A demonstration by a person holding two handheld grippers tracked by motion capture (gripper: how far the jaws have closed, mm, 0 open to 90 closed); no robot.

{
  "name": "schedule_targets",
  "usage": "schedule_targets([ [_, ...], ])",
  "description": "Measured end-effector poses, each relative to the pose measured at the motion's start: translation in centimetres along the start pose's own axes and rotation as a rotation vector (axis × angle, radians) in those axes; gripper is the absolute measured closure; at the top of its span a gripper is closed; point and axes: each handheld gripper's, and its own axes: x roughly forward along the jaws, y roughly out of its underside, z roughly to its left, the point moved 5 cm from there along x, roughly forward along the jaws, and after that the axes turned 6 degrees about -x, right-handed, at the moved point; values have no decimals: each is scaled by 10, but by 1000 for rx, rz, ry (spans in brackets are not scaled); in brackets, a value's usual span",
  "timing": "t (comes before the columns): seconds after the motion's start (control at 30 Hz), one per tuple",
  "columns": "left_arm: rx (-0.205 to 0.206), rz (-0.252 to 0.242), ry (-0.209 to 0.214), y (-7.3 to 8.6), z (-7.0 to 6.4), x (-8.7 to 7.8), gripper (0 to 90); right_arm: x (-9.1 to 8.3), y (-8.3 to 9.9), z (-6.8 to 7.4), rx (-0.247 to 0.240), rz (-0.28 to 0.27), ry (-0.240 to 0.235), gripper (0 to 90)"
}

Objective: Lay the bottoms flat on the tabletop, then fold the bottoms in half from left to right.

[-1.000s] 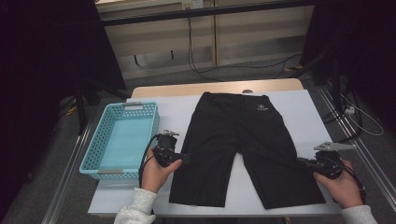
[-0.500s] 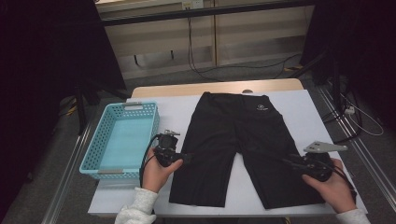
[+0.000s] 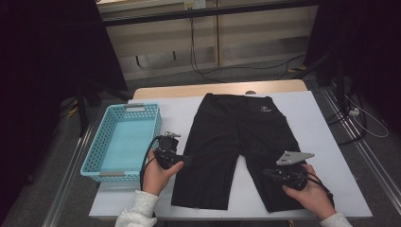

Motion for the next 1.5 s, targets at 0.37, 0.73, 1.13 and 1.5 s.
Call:
schedule_targets([
  [0.37, 8, -1, 2, -2, -4, 2, 159, -5, 0, 24, 6, 8, -74, 895],
  [0.73, 11, 2, -6, -1, -2, 2, 159, -35, 9, -30, 65, -31, 154, 609],
  [1.13, 12, 13, -18, 2, 1, 7, 125, -31, 4, -46, 125, -76, 202, 340],
  [1.5, 24, 11, 2, 7, 2, 8, 69, -17, -11, -48, 143, -109, 195, 236],
])
